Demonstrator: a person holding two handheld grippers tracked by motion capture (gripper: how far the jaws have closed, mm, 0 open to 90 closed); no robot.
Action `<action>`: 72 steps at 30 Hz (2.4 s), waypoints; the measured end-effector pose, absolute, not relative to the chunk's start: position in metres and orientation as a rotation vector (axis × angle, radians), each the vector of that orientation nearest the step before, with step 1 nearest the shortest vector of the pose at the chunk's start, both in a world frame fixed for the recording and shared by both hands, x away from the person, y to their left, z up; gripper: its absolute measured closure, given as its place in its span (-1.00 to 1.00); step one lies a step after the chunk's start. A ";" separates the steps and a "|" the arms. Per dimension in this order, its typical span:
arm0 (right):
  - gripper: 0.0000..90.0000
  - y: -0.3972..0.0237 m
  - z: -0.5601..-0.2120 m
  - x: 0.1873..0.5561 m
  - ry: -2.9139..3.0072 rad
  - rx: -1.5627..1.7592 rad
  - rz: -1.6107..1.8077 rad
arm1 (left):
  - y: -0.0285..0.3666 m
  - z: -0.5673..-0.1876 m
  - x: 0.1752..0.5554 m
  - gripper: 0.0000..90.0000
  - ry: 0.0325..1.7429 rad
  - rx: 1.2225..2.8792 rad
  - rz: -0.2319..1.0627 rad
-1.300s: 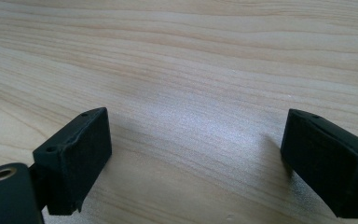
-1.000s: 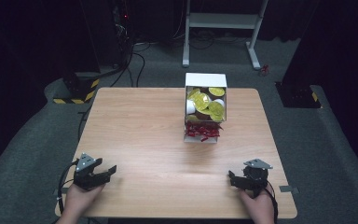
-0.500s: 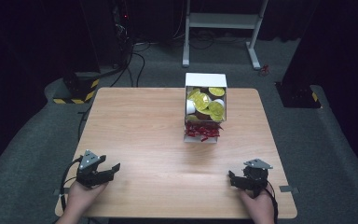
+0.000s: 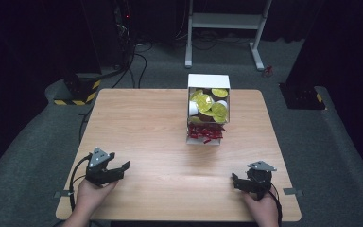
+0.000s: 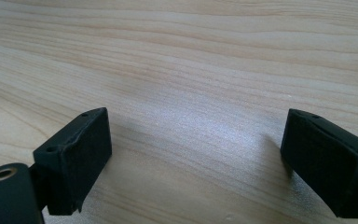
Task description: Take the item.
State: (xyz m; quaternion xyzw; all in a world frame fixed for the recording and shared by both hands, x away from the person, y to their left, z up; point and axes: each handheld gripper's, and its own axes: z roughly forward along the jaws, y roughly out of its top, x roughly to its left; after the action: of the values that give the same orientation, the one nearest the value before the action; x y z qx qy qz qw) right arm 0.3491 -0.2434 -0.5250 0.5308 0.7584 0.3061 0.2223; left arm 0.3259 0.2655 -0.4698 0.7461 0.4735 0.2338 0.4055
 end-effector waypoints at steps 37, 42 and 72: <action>-0.81 -0.243 -0.525 0.349 2.096 1.465 0.845 | 0.214 -0.456 0.340 -0.15 1.057 1.903 0.530; -0.81 -0.244 -0.525 0.349 2.096 1.465 0.845 | 0.206 -0.455 0.343 -0.16 1.041 1.915 0.530; -0.81 -0.244 -0.525 0.349 2.098 1.463 0.846 | 0.162 -0.439 0.369 -0.15 0.970 1.909 0.496</action>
State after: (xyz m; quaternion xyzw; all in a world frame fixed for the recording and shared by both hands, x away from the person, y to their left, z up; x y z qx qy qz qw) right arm 0.3489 -0.2437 -0.5250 0.5297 0.7592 0.3063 0.2219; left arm 0.3689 0.1616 -0.4386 0.7736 0.3930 0.2010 0.4546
